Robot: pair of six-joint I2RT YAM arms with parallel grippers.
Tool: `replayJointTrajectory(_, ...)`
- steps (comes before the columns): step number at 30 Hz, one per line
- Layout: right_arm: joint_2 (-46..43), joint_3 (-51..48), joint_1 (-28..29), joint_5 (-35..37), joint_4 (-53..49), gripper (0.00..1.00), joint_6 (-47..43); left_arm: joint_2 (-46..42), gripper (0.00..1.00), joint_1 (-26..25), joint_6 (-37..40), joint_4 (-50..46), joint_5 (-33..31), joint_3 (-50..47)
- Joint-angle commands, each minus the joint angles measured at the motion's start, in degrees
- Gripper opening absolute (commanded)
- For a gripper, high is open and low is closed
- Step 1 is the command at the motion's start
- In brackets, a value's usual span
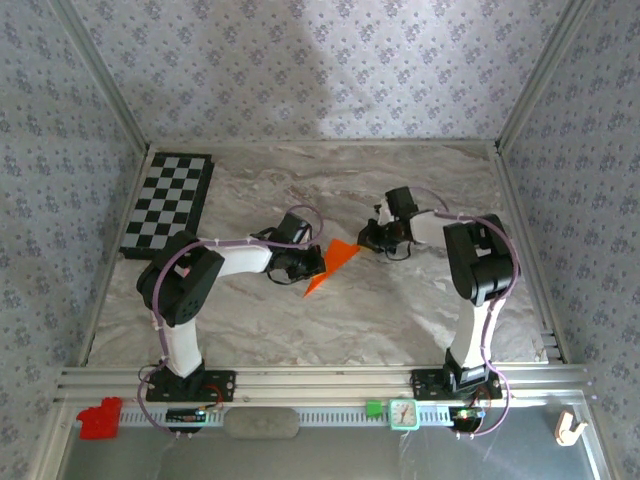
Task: Fold a paper plane with a square sheet of paper (pick it up from the middle)
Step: Fold the wing for the fifth time at the center of the table.
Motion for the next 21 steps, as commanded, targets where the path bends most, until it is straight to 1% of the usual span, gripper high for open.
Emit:
replayJointTrajectory(1, 0.2, 1.8, -2.1, 4.6, -1.3, 0.1, 0.1, 2.4, 0.0, 0.2, 1.6, -10.0, -2.3, -1.8)
replayJointTrajectory(5, -5.2, -0.5, -0.7, 3.3, 0.1, 0.1, 0.7, 1.7, 0.0, 0.2, 1.9, -9.8, -1.9, -0.8)
replayJointTrajectory(10, -9.1, -4.9, 4.6, 1.3, 2.2, 0.1, 2.6, 1.3, 0.0, 0.2, 1.7, -9.2, -1.2, 0.8)
replayJointTrajectory(12, -8.9, -6.2, 7.1, 1.0, 3.1, 0.1, 3.5, 1.0, 0.0, 0.2, 1.4, -8.9, -0.9, 1.4)
replayJointTrajectory(16, -6.7, -6.3, 10.4, 0.4, 3.7, 0.1, 5.3, -0.6, 0.04, 0.2, 0.8, -6.5, -0.1, 2.0)
replayJointTrajectory(21, -2.5, -3.7, 11.9, -0.3, 1.8, 0.1, 4.4, -2.6, 0.11, 0.2, 1.2, -0.5, 2.5, 1.3)
